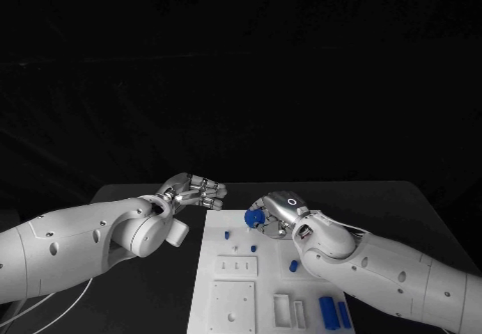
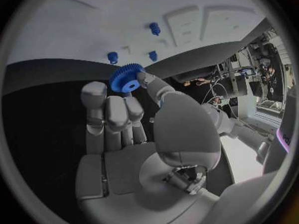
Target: Assemble the parts on the task board
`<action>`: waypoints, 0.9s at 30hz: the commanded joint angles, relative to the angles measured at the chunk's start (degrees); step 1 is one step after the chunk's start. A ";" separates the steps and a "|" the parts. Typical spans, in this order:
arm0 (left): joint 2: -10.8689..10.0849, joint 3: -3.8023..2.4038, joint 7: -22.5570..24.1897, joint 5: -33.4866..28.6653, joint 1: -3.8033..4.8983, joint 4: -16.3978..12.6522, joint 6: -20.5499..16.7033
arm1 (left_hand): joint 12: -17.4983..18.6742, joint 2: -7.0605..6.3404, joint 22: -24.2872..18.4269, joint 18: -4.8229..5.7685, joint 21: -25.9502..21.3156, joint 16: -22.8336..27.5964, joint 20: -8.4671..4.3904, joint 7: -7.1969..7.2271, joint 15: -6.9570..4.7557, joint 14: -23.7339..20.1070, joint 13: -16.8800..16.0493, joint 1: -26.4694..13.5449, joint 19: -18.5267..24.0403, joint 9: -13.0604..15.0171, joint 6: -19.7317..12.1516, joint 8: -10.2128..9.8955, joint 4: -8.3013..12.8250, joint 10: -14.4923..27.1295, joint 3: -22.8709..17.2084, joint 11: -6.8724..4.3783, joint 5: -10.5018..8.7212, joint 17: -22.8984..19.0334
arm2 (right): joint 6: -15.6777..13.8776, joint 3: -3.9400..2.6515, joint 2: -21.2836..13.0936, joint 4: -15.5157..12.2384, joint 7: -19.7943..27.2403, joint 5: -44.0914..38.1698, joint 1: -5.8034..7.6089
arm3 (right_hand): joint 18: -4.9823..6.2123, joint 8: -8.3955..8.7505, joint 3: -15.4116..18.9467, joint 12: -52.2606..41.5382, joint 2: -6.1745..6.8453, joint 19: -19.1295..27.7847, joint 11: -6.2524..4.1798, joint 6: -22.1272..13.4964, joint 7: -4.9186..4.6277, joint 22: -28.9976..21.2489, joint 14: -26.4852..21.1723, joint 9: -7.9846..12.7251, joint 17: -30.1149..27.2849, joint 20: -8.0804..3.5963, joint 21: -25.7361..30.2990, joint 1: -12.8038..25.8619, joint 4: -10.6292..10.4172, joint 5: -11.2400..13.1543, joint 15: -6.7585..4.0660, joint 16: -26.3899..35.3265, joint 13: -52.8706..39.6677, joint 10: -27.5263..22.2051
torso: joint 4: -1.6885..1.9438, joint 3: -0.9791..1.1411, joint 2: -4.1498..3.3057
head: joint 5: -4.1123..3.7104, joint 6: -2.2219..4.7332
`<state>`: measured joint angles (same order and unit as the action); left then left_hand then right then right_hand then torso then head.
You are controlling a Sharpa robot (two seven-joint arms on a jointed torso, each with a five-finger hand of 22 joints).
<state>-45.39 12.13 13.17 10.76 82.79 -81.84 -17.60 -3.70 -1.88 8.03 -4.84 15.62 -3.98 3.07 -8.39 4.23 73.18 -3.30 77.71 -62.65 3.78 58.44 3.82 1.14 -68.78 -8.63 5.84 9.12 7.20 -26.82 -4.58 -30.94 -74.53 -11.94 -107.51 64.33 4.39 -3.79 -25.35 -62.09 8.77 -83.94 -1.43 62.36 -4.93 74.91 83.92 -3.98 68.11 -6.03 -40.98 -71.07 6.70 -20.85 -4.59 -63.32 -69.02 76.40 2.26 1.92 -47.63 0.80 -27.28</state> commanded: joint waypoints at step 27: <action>0.86 -0.03 0.42 0.12 0.06 0.21 0.62 | 0.25 0.10 -0.10 0.28 0.08 0.10 0.36 0.14 0.15 -0.37 -0.09 -0.48 0.03 0.01 -0.44 -0.09 0.11 0.35 0.08 0.07 0.34 0.06 | 0.28 3.39 5.55 7.19 -0.08 -2.37 -0.07 | -1.00 0.19 -0.73 0.66 0.42 -2.20 -0.21 8.54 1.54 5.04 0.05 -0.10 -0.51 -0.24 0.11 0.12 0.02 0.58 -0.45 0.48 0.41 -0.21 | 0.06 0.00 -0.14 | 1.07 -0.54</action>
<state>-44.68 12.14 13.16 10.77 82.78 -81.57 -17.57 -3.70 -1.88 7.99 -4.84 15.62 -3.98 3.07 -8.39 4.23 73.18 -3.30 77.71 -62.65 3.78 58.44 3.82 1.14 -68.78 -8.63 5.84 9.12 7.19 -26.87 -1.21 -25.59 -67.43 -12.56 -109.27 64.28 4.39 -3.24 -25.72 -61.78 8.78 -83.93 -1.43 62.72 -4.92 74.91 83.91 -4.08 67.65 -6.03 -41.02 -71.06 6.65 -20.59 -4.58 -63.08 -68.66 76.39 2.36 1.91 -47.81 1.79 -27.75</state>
